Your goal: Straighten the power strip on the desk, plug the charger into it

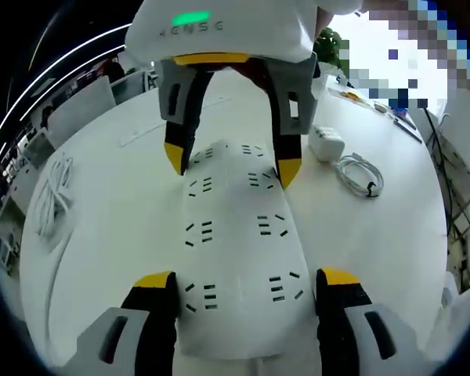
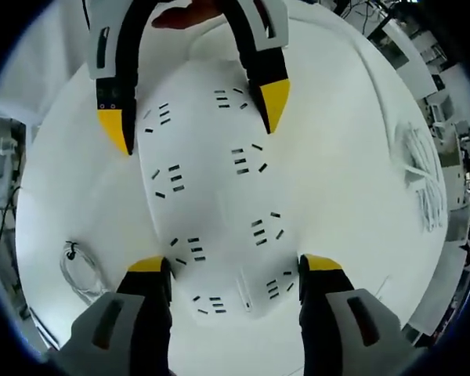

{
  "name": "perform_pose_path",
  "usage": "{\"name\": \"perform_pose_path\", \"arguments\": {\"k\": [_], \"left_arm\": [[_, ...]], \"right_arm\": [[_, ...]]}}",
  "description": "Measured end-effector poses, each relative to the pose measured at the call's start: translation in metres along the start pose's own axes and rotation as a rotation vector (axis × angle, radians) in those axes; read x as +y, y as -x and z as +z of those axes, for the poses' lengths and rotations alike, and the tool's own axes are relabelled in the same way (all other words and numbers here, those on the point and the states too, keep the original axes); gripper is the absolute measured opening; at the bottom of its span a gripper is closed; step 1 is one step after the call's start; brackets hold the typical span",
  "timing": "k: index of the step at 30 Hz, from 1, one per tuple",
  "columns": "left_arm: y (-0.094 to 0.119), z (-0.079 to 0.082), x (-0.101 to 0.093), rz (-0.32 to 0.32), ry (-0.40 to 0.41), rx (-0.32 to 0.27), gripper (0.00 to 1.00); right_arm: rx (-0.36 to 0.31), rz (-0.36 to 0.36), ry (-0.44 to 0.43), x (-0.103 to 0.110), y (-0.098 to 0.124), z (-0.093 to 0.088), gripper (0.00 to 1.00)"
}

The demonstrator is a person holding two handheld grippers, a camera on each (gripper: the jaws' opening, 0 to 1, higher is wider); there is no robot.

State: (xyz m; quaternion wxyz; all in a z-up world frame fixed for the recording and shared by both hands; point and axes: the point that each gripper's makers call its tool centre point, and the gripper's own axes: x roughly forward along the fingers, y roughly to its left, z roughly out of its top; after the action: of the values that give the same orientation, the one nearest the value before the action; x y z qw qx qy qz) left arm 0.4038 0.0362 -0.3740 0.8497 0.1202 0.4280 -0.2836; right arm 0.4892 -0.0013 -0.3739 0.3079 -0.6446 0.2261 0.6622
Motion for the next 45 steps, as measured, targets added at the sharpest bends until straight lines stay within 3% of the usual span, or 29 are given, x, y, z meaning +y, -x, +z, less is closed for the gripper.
{"name": "perform_pose_path", "arguments": {"k": [12,45], "left_arm": [[0.0,0.001,0.001,-0.001,-0.002,0.004,0.73],[-0.001,0.002,-0.003,-0.024,-0.032,0.002,0.73]], "right_arm": [[0.024,0.001,-0.006,0.001,0.0,0.0,0.65],[0.002,-0.005,-0.068,0.012,0.003,-0.001,0.65]]}}
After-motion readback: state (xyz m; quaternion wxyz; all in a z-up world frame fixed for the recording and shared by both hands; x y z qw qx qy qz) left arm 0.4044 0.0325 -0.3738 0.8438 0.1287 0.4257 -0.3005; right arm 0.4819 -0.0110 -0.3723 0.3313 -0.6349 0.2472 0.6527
